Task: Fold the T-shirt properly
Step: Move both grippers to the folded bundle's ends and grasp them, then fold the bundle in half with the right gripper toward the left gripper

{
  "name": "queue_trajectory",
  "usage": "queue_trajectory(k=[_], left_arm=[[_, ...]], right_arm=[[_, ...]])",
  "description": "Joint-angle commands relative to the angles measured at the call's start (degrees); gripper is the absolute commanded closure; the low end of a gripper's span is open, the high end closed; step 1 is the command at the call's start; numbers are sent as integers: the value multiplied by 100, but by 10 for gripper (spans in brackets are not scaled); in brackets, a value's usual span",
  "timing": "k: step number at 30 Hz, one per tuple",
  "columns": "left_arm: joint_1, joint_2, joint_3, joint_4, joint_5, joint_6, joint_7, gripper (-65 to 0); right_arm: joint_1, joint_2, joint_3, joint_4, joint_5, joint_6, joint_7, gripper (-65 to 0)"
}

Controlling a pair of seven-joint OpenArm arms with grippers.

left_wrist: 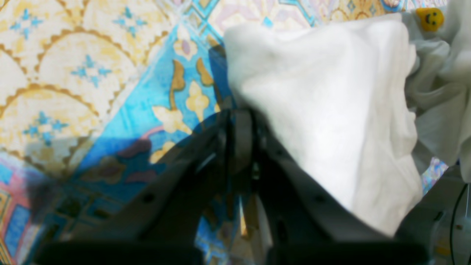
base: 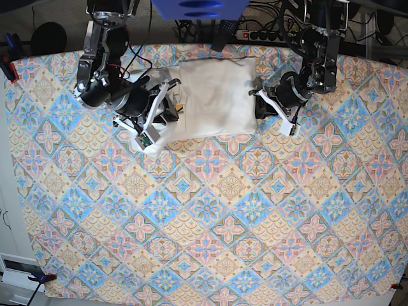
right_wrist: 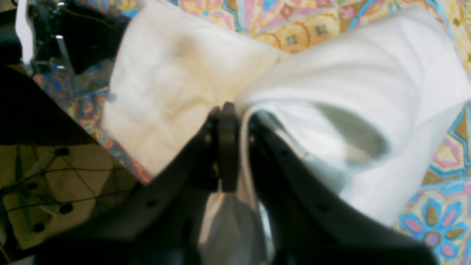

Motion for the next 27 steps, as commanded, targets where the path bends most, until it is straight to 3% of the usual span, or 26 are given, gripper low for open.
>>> queue_trajectory(k=[1,8,15,20,27], left_arm=[[91,16,70,-92,380,203,479,-20],[65,16,70,-92,380,203,479,-20],[-14,16,79,-101,380,212,479,-20],[-23,16,79,-101,380,441,479,-20],[-93,16,70,-101,380,441,479,-20]], right_arm=[[46,1,-78,105,100,19,111,-2],[134,27,-764,79,83,19,67,-2],[583,89,-1705,70,-559,19,58,-3],[952,194,-2285,-229,-568,19,58,-3],[1268,317,-2663,-818,-568,19,58,-3]])
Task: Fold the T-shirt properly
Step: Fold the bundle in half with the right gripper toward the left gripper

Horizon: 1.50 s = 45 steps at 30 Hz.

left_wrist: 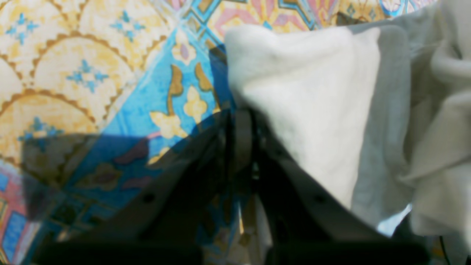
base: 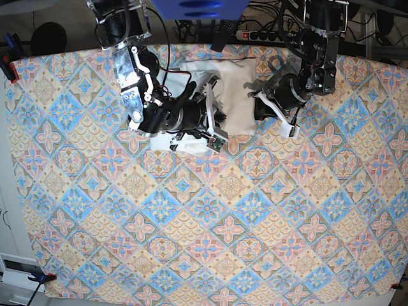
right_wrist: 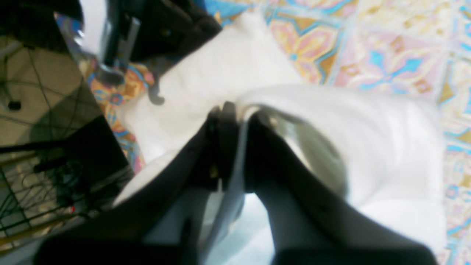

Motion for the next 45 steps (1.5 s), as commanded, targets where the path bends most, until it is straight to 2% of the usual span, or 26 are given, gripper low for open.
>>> queue_trajectory(k=[1,7,12,20,28,30,32,36,42,45], left_arm=[[-19,14,42,-79,420,307,402,-20],[-46,14,33,-79,420,307,402,-20],[-46,146,15,-79,420,307,402,-20],[-54,252,15,-79,420,316,402,-20],[-213,278,15,-88,429,325,402,-20],[-248,278,15,-88,429,430,402,-20],[-283,278,15,-88,429,545,402,-20],[-292,252,15,-79,411,553,411,-20],[-274,164,15,-52,385,553,411,-20],[-195,111,7,9,376,553,402,-20]], right_arm=[[104,-22,-31,67,112,17,117,-3],[227,277,-357,41,173,17,-32,-28],[473,295,-638,-91,499,17,-41,-33],[719,304,-1192,-205,507,17,-85,-40],[904,312,-1350,-205,507,17,-67,-242],[904,312,-1350,-162,507,17,-94,-272],[904,321,-1350,-100,507,17,-102,-274],[886,567,-1166,260,499,17,-76,-274],[868,857,83,524,481,17,-32,-274],[868,910,206,322,455,17,170,-247]])
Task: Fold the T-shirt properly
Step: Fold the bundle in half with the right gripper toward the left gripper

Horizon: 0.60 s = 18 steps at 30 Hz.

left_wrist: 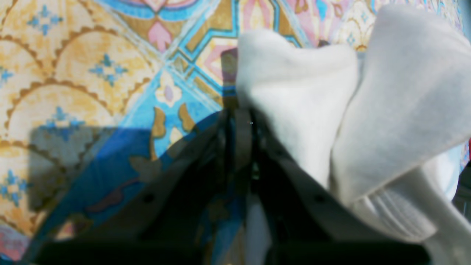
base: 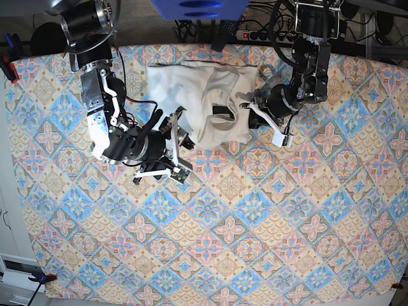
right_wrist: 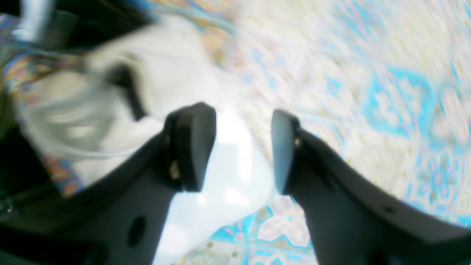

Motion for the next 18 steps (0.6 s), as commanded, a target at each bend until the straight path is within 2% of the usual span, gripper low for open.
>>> queue_trajectory(k=[1,4,7,11,14,18], left_arm=[[98,-60,9,47,221,134,280,-20],[107,-51,9,99,229,134,280,-20],[80,-33,9,99,229,134,280,-20],[71,-16,18,108,238,134,280,-20],[71,-16,18,108,247,134,280,-20],[89,-51,18,126,247,134,280,-20]], right_arm=[[84,-60,-26,-9,149,14,188,-228],[101,-60,-131,-299,-97,14,223,-166],[110,-78,-606,-659,-458,14,302,-130],[110,-87,-1380,-1028,-1047,14,689,-127],[198,-95,-1802,-1213,-1126,14,786,-127],[242,-421,-1881,-1239,-1126,14,794,-127]])
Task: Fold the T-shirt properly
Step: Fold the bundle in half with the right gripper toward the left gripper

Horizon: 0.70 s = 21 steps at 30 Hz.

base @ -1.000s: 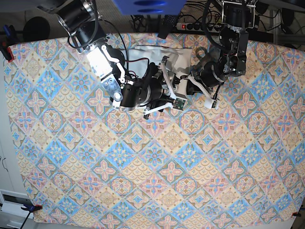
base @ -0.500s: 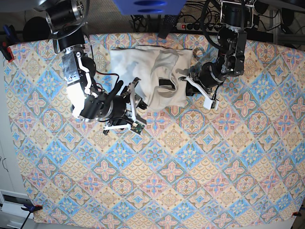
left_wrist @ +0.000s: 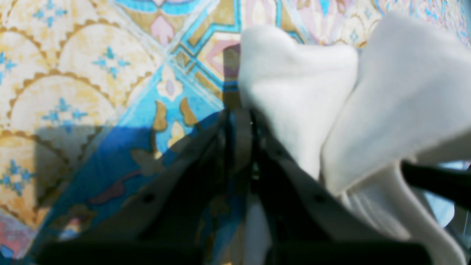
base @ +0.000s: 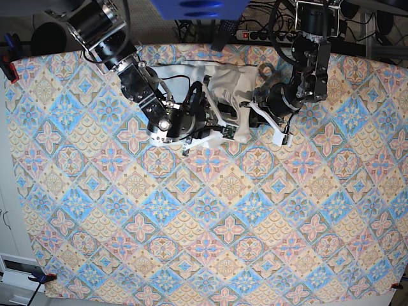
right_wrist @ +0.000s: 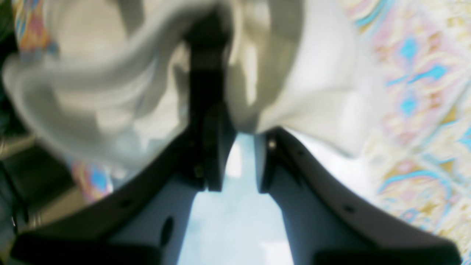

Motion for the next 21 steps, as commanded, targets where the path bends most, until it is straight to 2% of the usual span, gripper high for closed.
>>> queue_trajectory(k=[1,7,9,16,21], left_arm=[[52,-51,11,41,184,108,232,-20],[333,-200,11,709,184,108,232,-20],[448,-253,-50,867,184,108,232,-20],[1072,-358,-1114,1658,192,64,232,-20],[1564,-358,-1343,2845,157,55,293,-20]], right_arm=[[146,-139,16,105,87,12,93,-127],[304,-570,280,96,87,12,286,-127],[304,-623,438,96,87,12,286,-127],[269,-596,1353,632,105,12,277,-125],[137,-253,2021,940,105,12,295,-125]])
